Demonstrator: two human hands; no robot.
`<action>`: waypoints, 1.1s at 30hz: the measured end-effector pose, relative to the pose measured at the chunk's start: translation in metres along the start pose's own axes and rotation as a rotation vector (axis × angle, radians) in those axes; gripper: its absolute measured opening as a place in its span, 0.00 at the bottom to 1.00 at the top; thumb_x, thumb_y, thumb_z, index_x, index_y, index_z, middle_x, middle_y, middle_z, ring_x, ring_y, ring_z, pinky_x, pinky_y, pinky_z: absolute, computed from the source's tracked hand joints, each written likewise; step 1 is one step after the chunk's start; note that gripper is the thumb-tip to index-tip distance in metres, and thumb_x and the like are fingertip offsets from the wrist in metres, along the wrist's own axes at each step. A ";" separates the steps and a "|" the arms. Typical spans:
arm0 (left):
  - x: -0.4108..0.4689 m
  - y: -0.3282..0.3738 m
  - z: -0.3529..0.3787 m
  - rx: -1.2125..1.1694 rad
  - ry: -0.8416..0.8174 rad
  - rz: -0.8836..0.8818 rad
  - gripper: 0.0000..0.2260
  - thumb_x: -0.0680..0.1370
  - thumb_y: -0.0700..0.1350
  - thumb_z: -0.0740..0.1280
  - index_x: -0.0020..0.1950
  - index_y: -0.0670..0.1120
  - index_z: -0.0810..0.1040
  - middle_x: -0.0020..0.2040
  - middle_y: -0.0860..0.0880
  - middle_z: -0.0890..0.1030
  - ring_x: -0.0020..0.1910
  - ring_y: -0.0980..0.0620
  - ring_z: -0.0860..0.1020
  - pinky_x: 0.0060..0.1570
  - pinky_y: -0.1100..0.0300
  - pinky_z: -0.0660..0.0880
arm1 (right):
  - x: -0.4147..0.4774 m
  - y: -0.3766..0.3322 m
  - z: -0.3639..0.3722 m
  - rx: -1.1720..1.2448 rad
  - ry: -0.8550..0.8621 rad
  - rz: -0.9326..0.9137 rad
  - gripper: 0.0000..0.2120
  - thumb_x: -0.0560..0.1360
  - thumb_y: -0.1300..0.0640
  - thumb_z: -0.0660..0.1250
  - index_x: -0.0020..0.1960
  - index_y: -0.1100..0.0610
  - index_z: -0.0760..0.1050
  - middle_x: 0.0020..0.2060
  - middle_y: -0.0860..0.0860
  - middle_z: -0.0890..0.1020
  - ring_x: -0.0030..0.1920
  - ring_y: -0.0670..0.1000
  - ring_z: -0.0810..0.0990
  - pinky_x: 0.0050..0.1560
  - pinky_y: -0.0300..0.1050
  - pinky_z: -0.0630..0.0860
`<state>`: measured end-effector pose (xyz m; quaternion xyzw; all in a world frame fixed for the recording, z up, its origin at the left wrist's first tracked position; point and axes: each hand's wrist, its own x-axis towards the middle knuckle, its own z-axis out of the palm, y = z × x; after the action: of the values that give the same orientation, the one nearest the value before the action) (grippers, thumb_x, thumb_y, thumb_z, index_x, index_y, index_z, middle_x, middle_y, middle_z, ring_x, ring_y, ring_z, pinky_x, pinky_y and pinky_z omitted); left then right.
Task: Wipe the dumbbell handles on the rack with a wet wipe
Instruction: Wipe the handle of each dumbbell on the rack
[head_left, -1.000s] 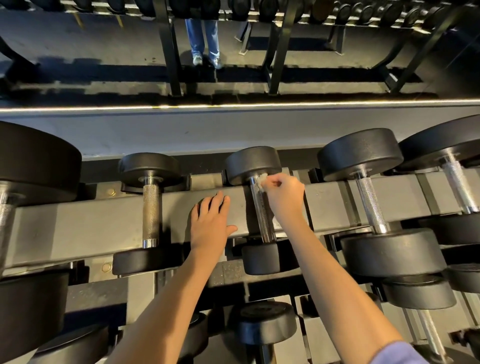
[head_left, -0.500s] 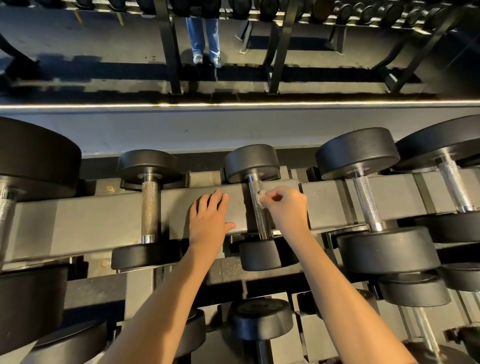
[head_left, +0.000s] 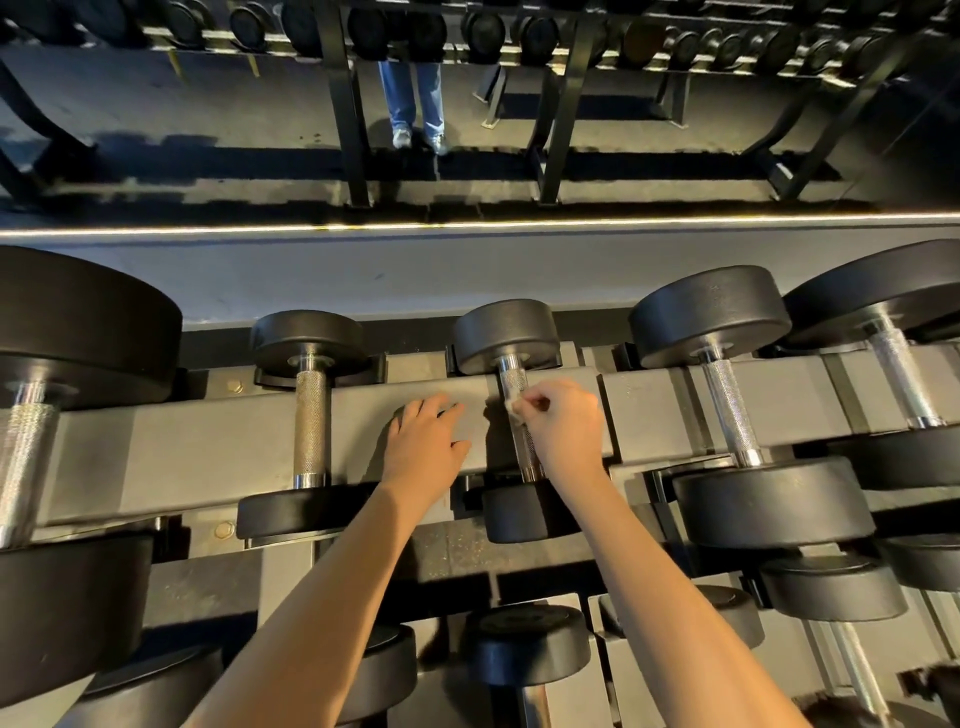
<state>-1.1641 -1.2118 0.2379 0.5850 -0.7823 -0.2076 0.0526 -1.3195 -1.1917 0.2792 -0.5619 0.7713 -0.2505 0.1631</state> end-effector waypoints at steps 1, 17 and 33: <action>-0.001 0.001 -0.001 -0.114 0.024 -0.009 0.22 0.81 0.49 0.60 0.75 0.49 0.63 0.73 0.51 0.64 0.72 0.51 0.59 0.71 0.53 0.58 | -0.002 0.003 -0.001 -0.004 -0.024 -0.004 0.07 0.74 0.56 0.69 0.51 0.58 0.81 0.46 0.51 0.82 0.46 0.48 0.78 0.46 0.36 0.70; -0.003 0.042 -0.015 -0.970 0.080 -0.142 0.07 0.76 0.41 0.68 0.53 0.48 0.78 0.46 0.54 0.80 0.44 0.61 0.78 0.46 0.67 0.76 | -0.030 0.021 -0.014 0.574 -0.079 0.102 0.09 0.76 0.63 0.67 0.54 0.56 0.81 0.44 0.44 0.83 0.44 0.42 0.81 0.49 0.39 0.78; 0.014 0.041 0.015 -0.898 0.153 -0.157 0.05 0.76 0.42 0.69 0.49 0.50 0.80 0.40 0.60 0.79 0.39 0.69 0.78 0.40 0.76 0.72 | -0.041 0.037 0.010 0.286 0.056 0.130 0.15 0.80 0.49 0.59 0.63 0.54 0.75 0.54 0.48 0.79 0.56 0.45 0.74 0.54 0.40 0.71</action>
<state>-1.2104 -1.2112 0.2377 0.5755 -0.5620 -0.4856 0.3422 -1.3303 -1.1455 0.2492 -0.4748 0.7668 -0.3622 0.2355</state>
